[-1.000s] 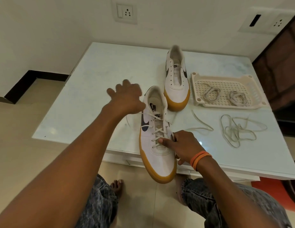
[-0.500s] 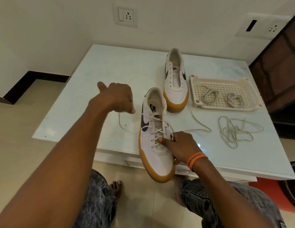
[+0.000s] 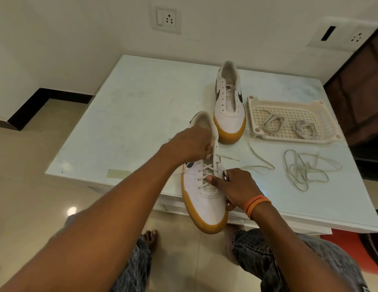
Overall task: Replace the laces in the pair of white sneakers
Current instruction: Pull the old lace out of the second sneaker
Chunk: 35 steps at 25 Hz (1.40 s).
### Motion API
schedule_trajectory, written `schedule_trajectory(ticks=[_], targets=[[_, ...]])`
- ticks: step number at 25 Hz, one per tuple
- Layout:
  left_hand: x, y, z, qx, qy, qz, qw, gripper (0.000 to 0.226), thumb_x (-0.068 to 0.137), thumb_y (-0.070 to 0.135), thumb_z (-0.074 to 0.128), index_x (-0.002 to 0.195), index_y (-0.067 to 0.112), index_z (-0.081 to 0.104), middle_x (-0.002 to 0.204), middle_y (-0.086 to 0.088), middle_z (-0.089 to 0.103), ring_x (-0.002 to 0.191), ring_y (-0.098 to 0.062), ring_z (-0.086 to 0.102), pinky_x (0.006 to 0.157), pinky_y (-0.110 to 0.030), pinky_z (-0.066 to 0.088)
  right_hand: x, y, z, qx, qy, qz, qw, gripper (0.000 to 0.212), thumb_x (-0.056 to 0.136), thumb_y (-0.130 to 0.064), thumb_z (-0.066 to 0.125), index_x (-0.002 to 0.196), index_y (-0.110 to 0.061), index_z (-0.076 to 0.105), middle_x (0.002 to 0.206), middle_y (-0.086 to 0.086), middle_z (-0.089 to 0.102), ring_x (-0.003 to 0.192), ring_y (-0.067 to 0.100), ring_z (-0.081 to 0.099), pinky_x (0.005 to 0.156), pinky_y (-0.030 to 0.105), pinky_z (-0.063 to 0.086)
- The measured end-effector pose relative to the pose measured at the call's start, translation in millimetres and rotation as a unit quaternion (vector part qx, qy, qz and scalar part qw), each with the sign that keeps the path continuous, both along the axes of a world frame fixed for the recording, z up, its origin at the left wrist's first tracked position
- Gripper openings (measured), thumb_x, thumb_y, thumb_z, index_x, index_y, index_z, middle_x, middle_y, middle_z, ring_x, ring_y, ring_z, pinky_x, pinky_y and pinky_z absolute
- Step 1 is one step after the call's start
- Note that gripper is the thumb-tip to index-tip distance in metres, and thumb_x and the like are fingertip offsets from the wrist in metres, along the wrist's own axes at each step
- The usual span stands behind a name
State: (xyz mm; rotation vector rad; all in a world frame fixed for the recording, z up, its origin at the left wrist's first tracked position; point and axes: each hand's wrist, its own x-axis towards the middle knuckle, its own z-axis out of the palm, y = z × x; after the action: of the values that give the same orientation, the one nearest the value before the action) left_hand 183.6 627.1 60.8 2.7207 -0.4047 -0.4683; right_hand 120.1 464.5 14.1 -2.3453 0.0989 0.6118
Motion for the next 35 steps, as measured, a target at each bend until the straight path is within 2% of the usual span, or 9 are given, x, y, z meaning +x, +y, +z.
schedule_trajectory(ticks=[6,9,14,17,19,22,26,30,35], targets=[[2,43,40,-0.023,0.041,0.052,0.998,0.007,0.078,0.019,0.08,0.081,0.014,0.076,0.078,0.006,0.071,0.066,-0.002,0.059,0.056,-0.016,0.042,-2,1,2,-0.007,0.0,-0.002,1.0,0.051,0.079,-0.061,0.065,0.083,-0.01,0.063,0.079,0.01,0.068,0.069,0.028,0.068,0.067,0.046,0.06],[-1,55,36,0.052,0.09,0.089,0.991,0.011,0.078,0.021,0.08,0.081,0.012,0.075,0.08,-0.004,0.072,0.071,-0.016,0.065,0.061,-0.025,0.051,-2,1,5,-0.016,0.006,0.0,1.0,0.05,0.08,-0.06,0.064,0.081,-0.01,0.062,0.078,0.01,0.069,0.065,0.027,0.068,0.066,0.044,0.06],[1,38,23,0.124,0.013,0.081,0.989,0.017,0.076,0.022,0.078,0.076,0.018,0.062,0.086,-0.001,0.066,0.083,-0.022,0.065,0.074,-0.036,0.055,-5,1,8,-0.007,0.018,-0.005,1.0,0.046,0.08,-0.06,0.065,0.079,-0.015,0.059,0.077,0.006,0.066,0.064,0.023,0.067,0.059,0.037,0.059],[2,39,19,0.092,0.043,0.085,0.991,0.017,0.076,0.021,0.077,0.085,0.012,0.067,0.089,-0.003,0.068,0.084,-0.023,0.066,0.079,-0.04,0.057,-6,1,12,-0.085,-0.141,0.018,0.986,0.052,0.073,-0.069,0.064,0.09,-0.02,0.064,0.086,-0.001,0.061,0.077,0.015,0.059,0.064,0.031,0.048],[2,35,20,0.055,0.013,0.08,0.995,0.02,0.074,0.02,0.078,0.091,0.014,0.069,0.094,-0.002,0.065,0.087,-0.021,0.063,0.078,-0.036,0.056,-1,2,12,-0.036,-0.256,-0.039,0.965,0.047,0.081,-0.054,0.067,0.111,-0.018,0.069,0.096,0.002,0.065,0.08,0.014,0.058,0.069,0.03,0.048],[0,18,20,-0.013,-0.055,0.041,0.998,0.024,0.075,0.022,0.078,0.098,0.025,0.073,0.104,0.002,0.055,0.094,-0.016,0.052,0.077,-0.031,0.047,8,2,5,0.029,-0.343,-0.047,0.938,0.021,0.09,-0.02,0.067,0.106,-0.009,0.074,0.085,0.01,0.07,0.075,0.019,0.062,0.073,0.037,0.054],[-2,-2,1,0.096,-0.067,0.012,0.993,0.02,0.081,0.029,0.073,0.101,0.025,0.072,0.111,-0.003,0.052,0.099,-0.02,0.033,0.078,-0.036,0.026,10,4,-4,0.03,-0.324,-0.021,0.945,0.021,0.089,-0.009,0.067,0.108,-0.008,0.073,0.087,0.011,0.071,0.078,0.022,0.064,0.074,0.028,0.05],[0,-9,-2,0.062,-0.045,0.036,0.996,0.011,0.086,0.023,0.068,0.096,0.022,0.071,0.106,-0.001,0.057,0.102,-0.021,0.035,0.079,-0.038,0.023,12,3,-2,0.073,-0.298,-0.036,0.951,0.021,0.087,-0.007,0.068,0.107,-0.007,0.073,0.093,0.012,0.073,0.082,0.019,0.064,0.078,0.023,0.047],[2,-3,-3,-0.046,-0.019,0.042,0.998,0.008,0.079,0.009,0.071,0.085,0.009,0.076,0.082,-0.007,0.071,0.078,-0.018,0.065,0.075,-0.038,0.056,14,5,2,0.077,-0.263,-0.03,0.961,0.021,0.09,-0.017,0.066,0.109,-0.01,0.073,0.096,0.009,0.073,0.086,0.019,0.066,0.077,0.019,0.045]])
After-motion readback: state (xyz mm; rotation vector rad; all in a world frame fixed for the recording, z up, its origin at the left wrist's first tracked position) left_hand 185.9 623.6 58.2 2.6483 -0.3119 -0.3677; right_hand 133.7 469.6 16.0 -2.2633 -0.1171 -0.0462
